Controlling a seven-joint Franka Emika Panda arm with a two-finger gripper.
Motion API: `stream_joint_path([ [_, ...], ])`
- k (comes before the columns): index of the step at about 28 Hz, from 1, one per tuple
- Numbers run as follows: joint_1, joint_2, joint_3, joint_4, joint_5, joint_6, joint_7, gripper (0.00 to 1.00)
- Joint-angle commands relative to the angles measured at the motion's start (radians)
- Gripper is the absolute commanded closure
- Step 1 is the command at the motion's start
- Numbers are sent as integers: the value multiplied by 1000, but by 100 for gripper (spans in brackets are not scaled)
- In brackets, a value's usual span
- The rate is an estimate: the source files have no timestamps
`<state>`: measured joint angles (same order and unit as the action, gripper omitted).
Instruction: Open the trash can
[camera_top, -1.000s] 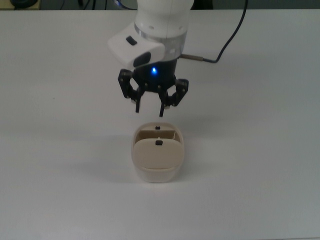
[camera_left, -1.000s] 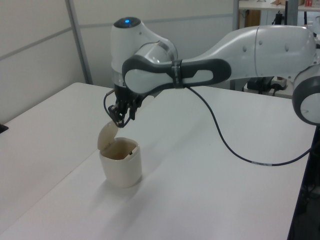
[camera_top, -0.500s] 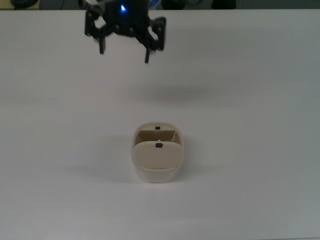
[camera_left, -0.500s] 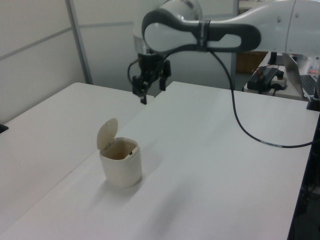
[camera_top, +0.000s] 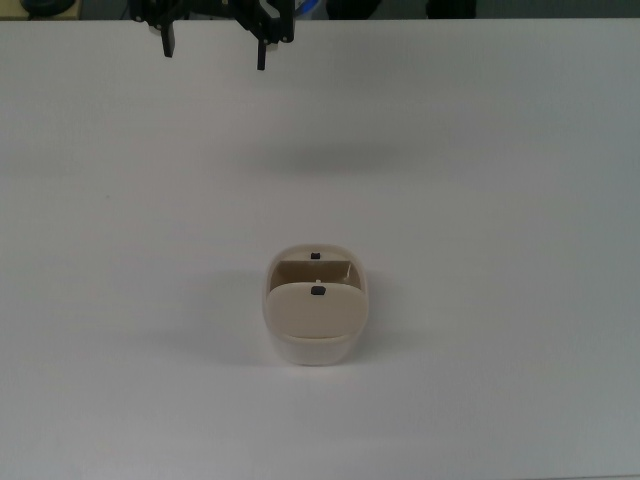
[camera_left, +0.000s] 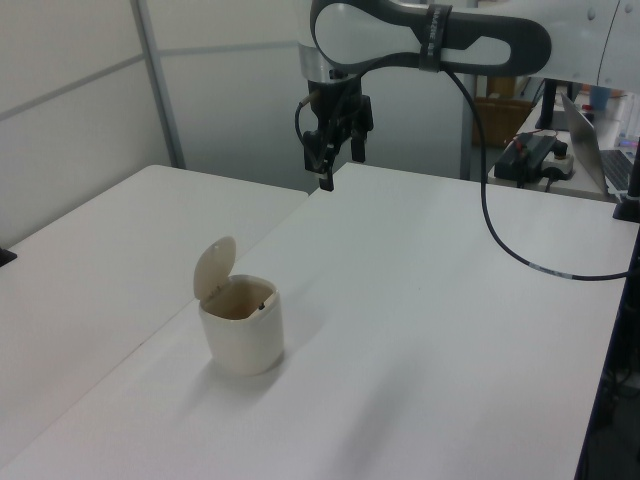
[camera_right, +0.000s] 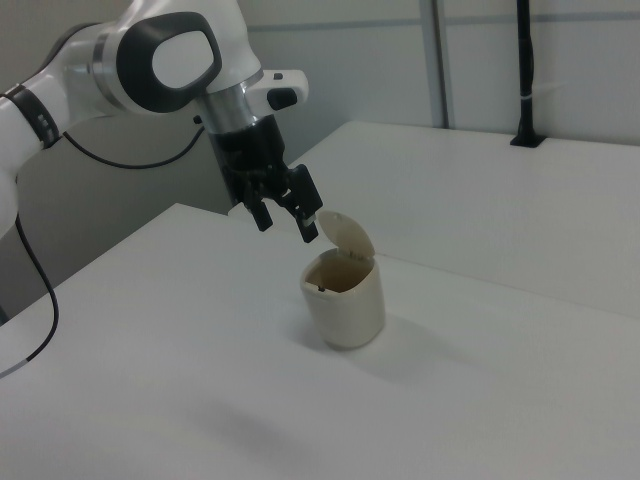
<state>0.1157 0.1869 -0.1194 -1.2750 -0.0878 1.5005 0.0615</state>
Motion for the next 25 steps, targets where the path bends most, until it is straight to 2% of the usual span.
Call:
stream_joint_path([
  [1,-7,-24,-3,-27,19,-37,-49,0],
  [8,-30,-46,-5,-29,19,-54,-88,0],
  [25,-60,-44,-2,-40,28,-43,-95,0],
])
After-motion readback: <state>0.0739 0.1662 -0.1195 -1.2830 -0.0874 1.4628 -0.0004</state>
